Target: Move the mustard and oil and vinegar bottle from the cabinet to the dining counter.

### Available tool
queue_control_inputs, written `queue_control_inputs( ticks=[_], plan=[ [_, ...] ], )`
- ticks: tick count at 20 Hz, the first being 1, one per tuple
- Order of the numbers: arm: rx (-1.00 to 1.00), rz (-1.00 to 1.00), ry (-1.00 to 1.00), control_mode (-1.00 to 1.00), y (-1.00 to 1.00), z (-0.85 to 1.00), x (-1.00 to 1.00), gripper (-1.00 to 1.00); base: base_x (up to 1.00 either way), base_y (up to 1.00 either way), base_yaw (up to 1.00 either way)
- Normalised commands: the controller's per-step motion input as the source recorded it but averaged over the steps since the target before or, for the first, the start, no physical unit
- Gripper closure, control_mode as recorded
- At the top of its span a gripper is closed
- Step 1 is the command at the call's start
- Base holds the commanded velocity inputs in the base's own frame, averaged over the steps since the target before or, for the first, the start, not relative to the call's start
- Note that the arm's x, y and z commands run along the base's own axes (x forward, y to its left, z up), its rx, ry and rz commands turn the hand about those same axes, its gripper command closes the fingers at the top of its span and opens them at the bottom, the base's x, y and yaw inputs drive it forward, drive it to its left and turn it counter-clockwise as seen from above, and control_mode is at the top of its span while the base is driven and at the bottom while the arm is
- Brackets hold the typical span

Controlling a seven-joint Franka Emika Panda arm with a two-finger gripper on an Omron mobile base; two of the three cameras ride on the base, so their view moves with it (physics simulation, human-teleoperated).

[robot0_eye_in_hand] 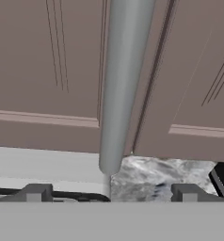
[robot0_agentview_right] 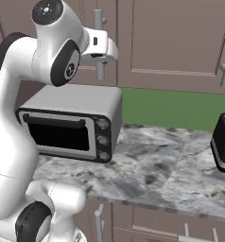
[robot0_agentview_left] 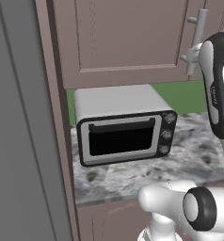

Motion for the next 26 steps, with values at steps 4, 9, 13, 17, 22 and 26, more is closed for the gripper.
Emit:
queue_control_inputs(
  ticks=[4, 9, 13, 17, 22, 26],
  plan=[
    [0.01, 0.00, 0.00, -1.00, 0.00, -0.01, 0.21, -1.00, 0.00, 0.00, 0.00],
    [0.09, 0.00, -0.06, -1.00, 0.00, -0.04, 0.27, -1.00, 0.00, 0.00, 0.00],
    [0.13, 0.00, -0.11, -1.00, 0.00, 0.00, 0.32, -1.00, 0.00, 0.00, 0.00],
    [0.05, 0.00, -0.05, -1.00, -0.07, 0.03, 0.31, -1.00, 0.00, 0.00, 0.00],
    [0.00, 0.00, 0.00, -1.00, -0.01, 0.01, 0.25, -1.00, 0.00, 0.00, 0.00],
    [0.00, 0.00, 0.00, -1.00, -0.02, 0.00, 0.26, -1.00, 0.00, 0.00, 0.00]
  ],
)
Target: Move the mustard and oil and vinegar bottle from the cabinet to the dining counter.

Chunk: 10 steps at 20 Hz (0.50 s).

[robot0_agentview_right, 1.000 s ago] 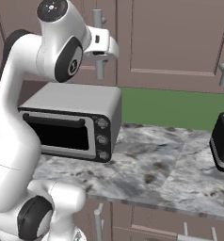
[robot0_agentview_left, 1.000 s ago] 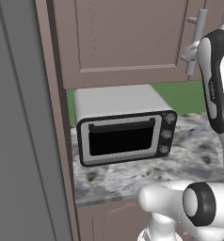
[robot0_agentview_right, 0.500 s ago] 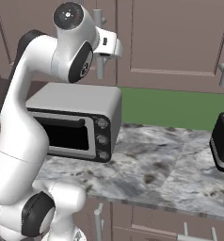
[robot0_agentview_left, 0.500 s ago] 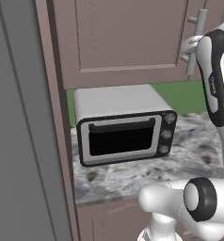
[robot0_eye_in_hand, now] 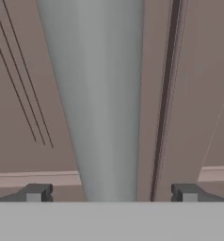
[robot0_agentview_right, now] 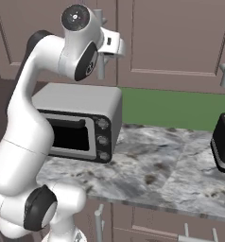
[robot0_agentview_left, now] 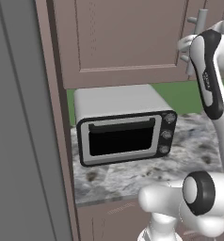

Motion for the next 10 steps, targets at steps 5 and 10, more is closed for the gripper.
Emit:
queue_control_inputs(
  ticks=[5, 10],
  plan=[
    [0.02, 0.00, 0.00, -1.00, -0.01, 0.00, 0.26, -1.00, 0.00, 0.00, 0.00],
    [0.00, 0.01, 0.00, -1.00, 0.03, -0.05, 0.11, 1.00, 0.00, 0.00, 0.00]
  ],
)
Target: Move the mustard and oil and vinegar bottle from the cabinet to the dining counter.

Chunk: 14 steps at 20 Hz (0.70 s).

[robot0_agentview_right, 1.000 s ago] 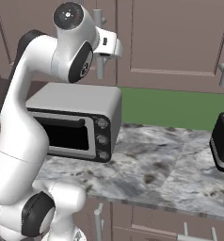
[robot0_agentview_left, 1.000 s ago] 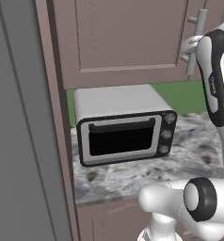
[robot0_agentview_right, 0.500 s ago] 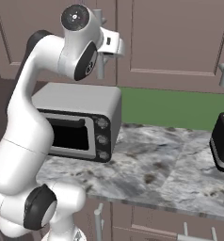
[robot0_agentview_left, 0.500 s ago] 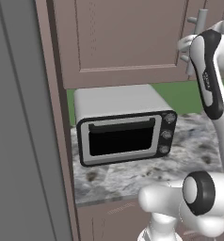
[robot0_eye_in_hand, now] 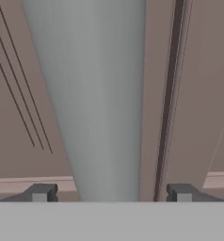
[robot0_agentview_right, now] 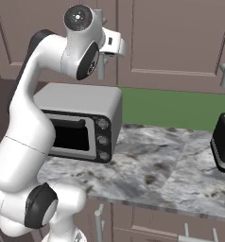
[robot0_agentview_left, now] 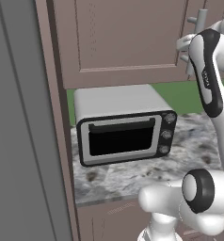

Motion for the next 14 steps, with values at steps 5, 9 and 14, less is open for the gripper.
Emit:
queue_control_inputs(
  ticks=[5, 9, 14],
  plan=[
    [0.00, 0.00, 0.00, -1.00, 0.04, -0.16, 0.05, 1.00, 0.00, 0.00, 0.00],
    [0.01, 0.01, 0.00, -1.00, 0.13, -0.18, 0.21, 1.00, 0.00, 0.00, 0.00],
    [0.05, 0.12, 0.00, -1.00, 0.07, -0.05, -0.18, 1.00, 0.00, 0.00, 0.00]
  ],
)
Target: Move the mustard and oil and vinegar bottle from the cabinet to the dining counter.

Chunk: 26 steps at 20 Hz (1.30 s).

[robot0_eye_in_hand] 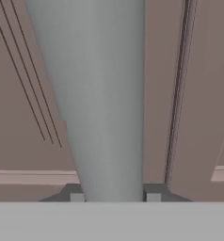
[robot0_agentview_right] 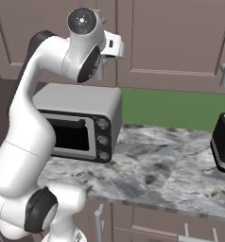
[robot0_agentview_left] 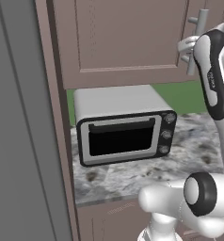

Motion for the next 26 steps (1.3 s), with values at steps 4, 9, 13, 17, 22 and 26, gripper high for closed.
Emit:
queue_control_inputs(
  ticks=[4, 9, 13, 17, 22, 26],
  plan=[
    [0.00, 0.14, 0.00, -1.00, 0.05, 0.00, -0.68, 1.00, 0.00, 0.00, 0.00],
    [0.00, 0.09, 0.00, -1.00, 0.07, 0.02, -0.84, 1.00, 0.00, 0.00, 0.00],
    [0.00, 0.02, 0.00, -1.00, 0.18, 0.03, -0.86, 1.00, 0.00, 0.00, 0.00],
    [0.00, 0.00, 0.00, -1.00, 0.29, 0.01, -0.85, 1.00, 0.00, 0.00, 0.00],
    [0.00, 0.00, -0.01, -1.00, 0.38, 0.00, -0.83, 1.00, 0.00, 0.00, 0.00],
    [0.00, 0.00, -0.02, -1.00, 0.43, 0.00, -0.80, 1.00, 0.00, 0.00, 0.00]
  ],
)
